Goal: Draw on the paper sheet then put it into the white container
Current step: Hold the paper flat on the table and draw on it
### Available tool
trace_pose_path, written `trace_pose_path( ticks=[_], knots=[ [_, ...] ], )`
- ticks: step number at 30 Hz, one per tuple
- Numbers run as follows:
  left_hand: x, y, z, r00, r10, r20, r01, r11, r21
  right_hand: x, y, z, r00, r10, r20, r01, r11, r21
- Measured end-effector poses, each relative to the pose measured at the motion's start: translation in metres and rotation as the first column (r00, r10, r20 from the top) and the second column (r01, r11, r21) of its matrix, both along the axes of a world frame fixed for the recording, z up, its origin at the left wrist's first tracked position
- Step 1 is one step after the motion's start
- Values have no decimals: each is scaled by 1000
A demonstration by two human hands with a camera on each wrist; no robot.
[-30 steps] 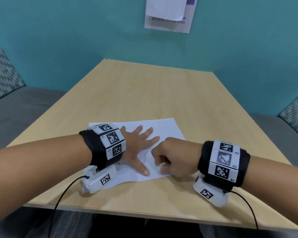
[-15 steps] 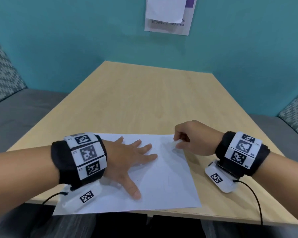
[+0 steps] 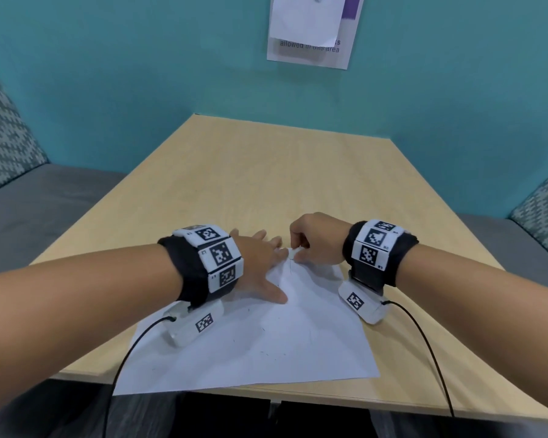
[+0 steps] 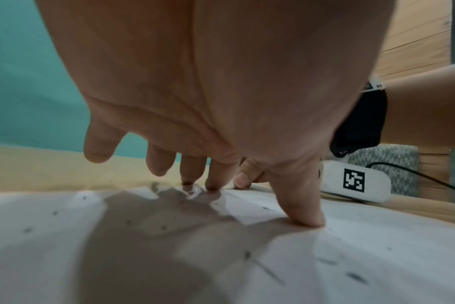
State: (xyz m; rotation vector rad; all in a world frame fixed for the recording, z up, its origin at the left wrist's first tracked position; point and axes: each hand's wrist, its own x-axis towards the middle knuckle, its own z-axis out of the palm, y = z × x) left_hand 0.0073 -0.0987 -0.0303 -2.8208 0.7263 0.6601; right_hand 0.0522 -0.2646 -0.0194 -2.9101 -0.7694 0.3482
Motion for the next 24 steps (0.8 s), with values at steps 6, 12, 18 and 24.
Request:
trace_pose_path(
  ticks=[6, 12, 18, 24],
  knots=[
    [3, 5, -10, 1000, -13, 0, 13, 1000, 14, -9, 5, 1, 995, 94, -43, -95, 995, -30],
    [6, 7, -15, 1000, 4, -9, -4, 999, 34, 5, 2, 3, 998, 69, 6, -68, 997, -29],
    [7, 9, -15, 1000, 17, -24, -17, 1000, 25, -10, 2, -2, 985, 170, -27, -171, 984, -42],
    [5, 8, -15, 1000, 22, -22, -21, 999, 49, -11, 0, -1, 984, 176, -13, -176, 984, -34]
  ],
)
